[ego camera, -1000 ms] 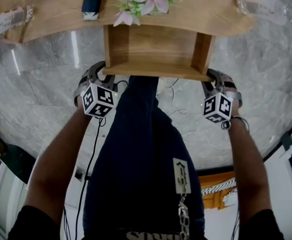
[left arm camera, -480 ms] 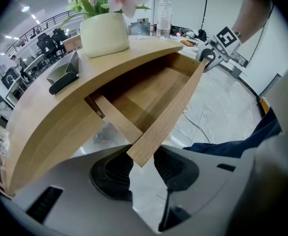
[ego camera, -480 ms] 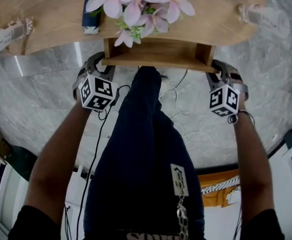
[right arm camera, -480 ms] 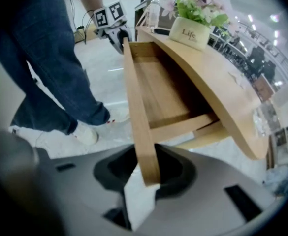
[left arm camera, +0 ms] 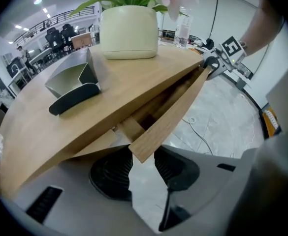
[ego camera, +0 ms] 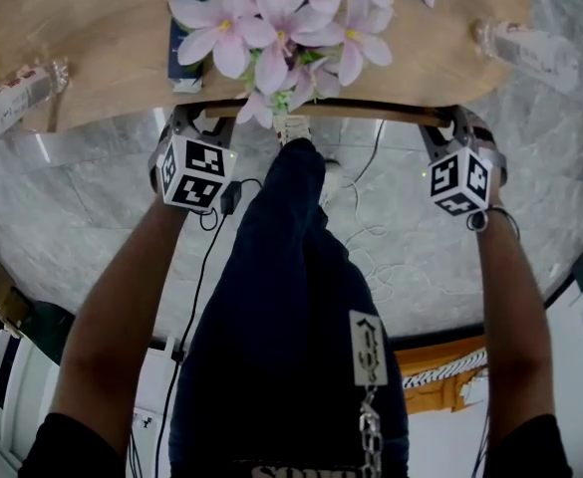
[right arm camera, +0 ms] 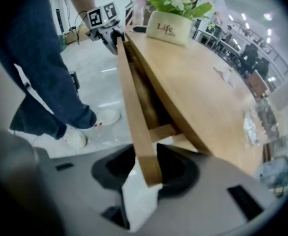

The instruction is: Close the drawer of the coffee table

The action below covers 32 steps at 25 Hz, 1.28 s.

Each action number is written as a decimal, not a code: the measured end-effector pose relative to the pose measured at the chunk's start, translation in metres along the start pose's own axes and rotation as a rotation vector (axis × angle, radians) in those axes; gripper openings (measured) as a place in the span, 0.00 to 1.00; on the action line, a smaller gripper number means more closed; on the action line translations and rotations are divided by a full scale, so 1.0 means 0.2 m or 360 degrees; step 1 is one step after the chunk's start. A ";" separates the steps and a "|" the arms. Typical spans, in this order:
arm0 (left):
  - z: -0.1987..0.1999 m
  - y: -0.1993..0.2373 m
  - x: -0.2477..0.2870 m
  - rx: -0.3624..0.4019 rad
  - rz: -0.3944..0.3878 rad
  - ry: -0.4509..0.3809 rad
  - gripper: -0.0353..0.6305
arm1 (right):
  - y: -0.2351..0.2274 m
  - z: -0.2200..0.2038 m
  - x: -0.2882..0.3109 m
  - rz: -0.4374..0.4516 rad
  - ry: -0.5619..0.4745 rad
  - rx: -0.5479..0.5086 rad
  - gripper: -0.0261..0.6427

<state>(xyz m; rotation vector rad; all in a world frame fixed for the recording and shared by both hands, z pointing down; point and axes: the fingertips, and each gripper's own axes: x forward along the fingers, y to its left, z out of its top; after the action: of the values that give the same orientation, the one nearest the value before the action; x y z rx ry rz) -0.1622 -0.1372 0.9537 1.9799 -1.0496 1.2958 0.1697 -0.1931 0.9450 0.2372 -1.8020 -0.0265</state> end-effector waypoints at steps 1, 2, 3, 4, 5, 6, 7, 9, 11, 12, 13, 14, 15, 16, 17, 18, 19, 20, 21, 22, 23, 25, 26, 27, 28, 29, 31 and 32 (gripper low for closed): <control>0.00 0.00 0.00 -0.0071 -0.0006 0.0002 0.29 | -0.01 -0.01 0.00 -0.0013 0.0009 0.0069 0.28; -0.01 0.01 0.00 -0.0171 -0.0011 0.0004 0.30 | -0.01 -0.02 0.00 -0.0025 0.0018 0.0183 0.30; -0.02 0.01 -0.01 -0.0295 -0.0012 0.0006 0.32 | -0.02 -0.03 0.00 -0.0035 0.0028 0.0342 0.35; -0.03 0.03 -0.02 -0.0432 -0.0009 0.0004 0.35 | -0.03 -0.05 0.00 -0.0044 0.0036 0.0530 0.38; -0.05 0.04 -0.02 -0.0566 0.0002 -0.0005 0.37 | -0.04 -0.06 0.00 -0.0058 0.0041 0.0719 0.39; -0.06 0.06 -0.04 -0.0685 0.0024 -0.0024 0.37 | -0.05 -0.08 -0.01 -0.0085 0.0046 0.0884 0.39; -0.07 0.07 -0.06 -0.0781 0.0052 -0.0049 0.35 | -0.06 -0.11 -0.03 -0.0127 0.0053 0.1012 0.39; -0.11 0.05 -0.13 -0.0904 0.0091 -0.0087 0.31 | -0.05 -0.18 -0.09 -0.0213 0.0081 0.1161 0.39; -0.17 0.00 -0.23 -0.0977 0.0082 -0.0115 0.31 | -0.02 -0.25 -0.19 -0.0262 0.0103 0.1218 0.39; -0.18 -0.02 -0.29 -0.1004 0.0071 -0.0146 0.31 | -0.01 -0.26 -0.26 -0.0284 0.0093 0.1223 0.39; -0.17 -0.04 -0.36 -0.1020 0.0061 -0.0194 0.30 | -0.02 -0.26 -0.34 -0.0312 0.0061 0.1216 0.39; -0.15 -0.06 -0.45 -0.1022 0.0052 -0.0254 0.29 | -0.02 -0.23 -0.45 -0.0342 0.0011 0.1200 0.39; -0.12 -0.09 -0.56 -0.1007 0.0046 -0.0320 0.28 | -0.02 -0.20 -0.57 -0.0370 -0.0056 0.1178 0.39; -0.08 -0.12 -0.70 -0.0973 0.0046 -0.0394 0.26 | -0.01 -0.15 -0.71 -0.0397 -0.0137 0.1152 0.38; -0.01 -0.14 -0.85 -0.0921 0.0049 -0.0476 0.23 | 0.00 -0.09 -0.87 -0.0426 -0.0236 0.1121 0.33; 0.07 -0.17 -1.00 -0.0853 0.0054 -0.0566 0.19 | 0.01 -0.02 -1.05 -0.0460 -0.0356 0.1089 0.24; 0.17 -0.20 -1.16 -0.0773 0.0055 -0.0658 0.14 | 0.01 0.06 -1.23 -0.0492 -0.0488 0.1066 0.18; 0.28 -0.22 -1.32 -0.0689 0.0053 -0.0751 0.10 | 0.02 0.15 -1.41 -0.0519 -0.0621 0.1055 0.15; 0.40 -0.24 -1.48 -0.0605 0.0058 -0.0843 0.09 | 0.01 0.24 -1.59 -0.0544 -0.0745 0.1054 0.13; 0.52 -0.24 -1.63 -0.0527 0.0079 -0.0938 0.09 | 0.00 0.33 -1.75 -0.0571 -0.0861 0.1052 0.12; 0.64 -0.24 -1.79 -0.0457 0.0118 -0.1036 0.09 | -0.03 0.42 -1.91 -0.0600 -0.0975 0.1041 0.11; 0.87 -0.24 -2.12 -0.0345 0.0209 -0.1227 0.09 | -0.07 0.58 -2.22 -0.0645 -0.1173 0.1024 0.11; 0.97 -0.26 -2.30 -0.0307 0.0245 -0.1314 0.09 | -0.08 0.63 -2.36 -0.0655 -0.1238 0.1037 0.10; 1.05 -0.28 -2.47 -0.0283 0.0275 -0.1396 0.09 | -0.08 0.68 -2.50 -0.0662 -0.1294 0.1059 0.10; 1.12 -0.30 -2.63 -0.0271 0.0306 -0.1478 0.09 | -0.07 0.73 -2.63 -0.0675 -0.1359 0.1076 0.10; 1.18 -0.32 -2.78 -0.0265 0.0340 -0.1558 0.09 | -0.07 0.78 -2.75 -0.0691 -0.1427 0.1081 0.09; 1.28 -0.35 -3.01 -0.0249 0.0402 -0.1687 0.09 | -0.07 0.86 -2.94 -0.0729 -0.1544 0.1061 0.09; 1.31 -0.37 -3.08 -0.0233 0.0424 -0.1726 0.09 | -0.07 0.90 -3.00 -0.0748 -0.1589 0.1046 0.09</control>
<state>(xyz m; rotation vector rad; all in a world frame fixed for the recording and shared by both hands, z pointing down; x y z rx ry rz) -0.1130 -0.1078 0.2830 2.4856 -1.8501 0.1130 0.1328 -0.1215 0.3229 1.2959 -2.6497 0.1419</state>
